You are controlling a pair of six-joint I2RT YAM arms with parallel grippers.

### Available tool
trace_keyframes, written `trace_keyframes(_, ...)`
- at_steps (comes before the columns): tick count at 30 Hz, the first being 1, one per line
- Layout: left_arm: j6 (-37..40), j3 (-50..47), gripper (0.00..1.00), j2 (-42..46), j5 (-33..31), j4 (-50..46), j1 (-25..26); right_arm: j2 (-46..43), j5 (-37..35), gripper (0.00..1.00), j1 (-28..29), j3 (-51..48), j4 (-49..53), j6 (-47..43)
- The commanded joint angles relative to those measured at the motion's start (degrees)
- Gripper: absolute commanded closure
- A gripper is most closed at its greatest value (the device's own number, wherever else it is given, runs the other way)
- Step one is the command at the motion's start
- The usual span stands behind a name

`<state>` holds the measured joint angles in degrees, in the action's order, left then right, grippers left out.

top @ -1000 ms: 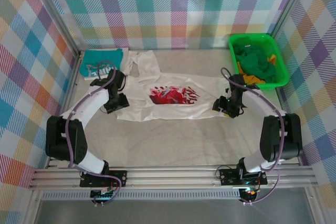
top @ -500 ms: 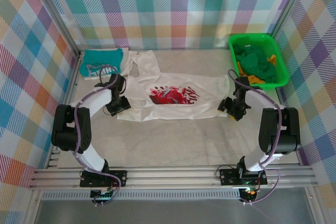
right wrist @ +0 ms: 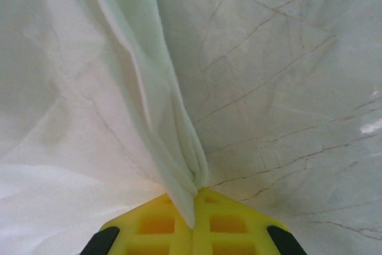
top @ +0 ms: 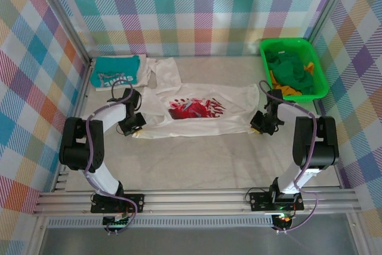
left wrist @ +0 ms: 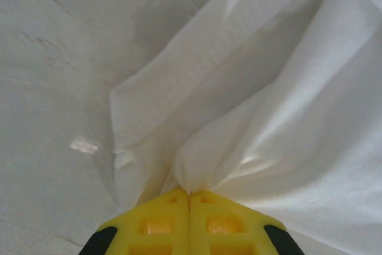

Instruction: Fold and stack the t-shirts

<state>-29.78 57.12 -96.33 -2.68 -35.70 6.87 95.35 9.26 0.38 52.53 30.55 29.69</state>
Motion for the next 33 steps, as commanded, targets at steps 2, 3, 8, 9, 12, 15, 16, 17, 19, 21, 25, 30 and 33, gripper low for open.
trace_keyframes(2, 1.21, 0.26, 1.0, 3.88, -2.1, -3.94, -2.44, -4.59, -0.44, 1.0, -0.57, -1.12, 2.84, -0.62)
trace_keyframes(3, 1.37, 0.34, 1.0, 4.94, -2.15, -4.86, -2.47, -5.36, -0.09, 1.0, -0.71, -0.96, 4.49, -1.06)
trace_keyframes(8, 2.05, 0.02, 1.0, 11.34, -2.96, -10.11, -2.46, -12.12, -0.03, 1.0, -0.73, -1.56, 12.29, -2.73)
trace_keyframes(9, 2.01, -0.3, 1.0, 12.28, -3.01, -10.7, -2.48, -12.89, -0.07, 1.0, -0.73, -1.49, 13.55, -3.11)
trace_keyframes(12, 2.25, -1.66, 1.0, 12.93, -1.24, -12.4, -2.44, -13.79, -0.65, 1.0, -0.69, -2.42, 16.65, -3.43)
trace_keyframes(15, 1.88, -4.83, 1.0, 13.1, -0.53, -12.47, -2.31, -13.64, 0.56, 1.0, -0.68, -5.95, 15.69, -2.76)
trace_keyframes(16, 1.72, -6.01, 1.0, 13.12, -0.98, -12.29, -2.39, -13.45, 1.03, 1.0, -0.67, -7.25, 15.03, -2.25)
trace_keyframes(17, 1.49, -7.04, 1.0, 13.18, -0.82, -12.21, -2.39, -13.36, 1.72, 0.99, -0.71, -8.33, 14.23, -1.88)
trace_keyframes(19, 1.05, -8.29, 0.85, 13.34, 0.73, -12.15, -2.35, -13.13, 2.39, 0.92, -0.71, -9.56, 13.75, -1.23)
trace_keyframes(21, 1.08, -8.64, 0.61, 14.3, 1.22, -12.95, -2.39, -13.51, 3.47, 0.71, -0.69, -9.77, 14.22, -1.07)
trace_keyframes(25, 0.81, -6.24, 0.53, 19.7, -0.64, -16.73, -2.39, -17.22, 2.23, 0.62, -0.68, -7.27, 17.06, -0.91)
trace_keyframes(30, 0.52, -0.97, 0.49, 23.68, 0.24, -17.16, -2.39, -21.93, 0.95, 0.51, 0.32, -2.4, 17.16, -0.83)
trace_keyframes(33, 0.51, 0.61, 0.51, 21.1, 1.27, -13.84, -2.39, -21.92, 0.94, 0.5, 2.18, 0.1, 14.46, -0.86)
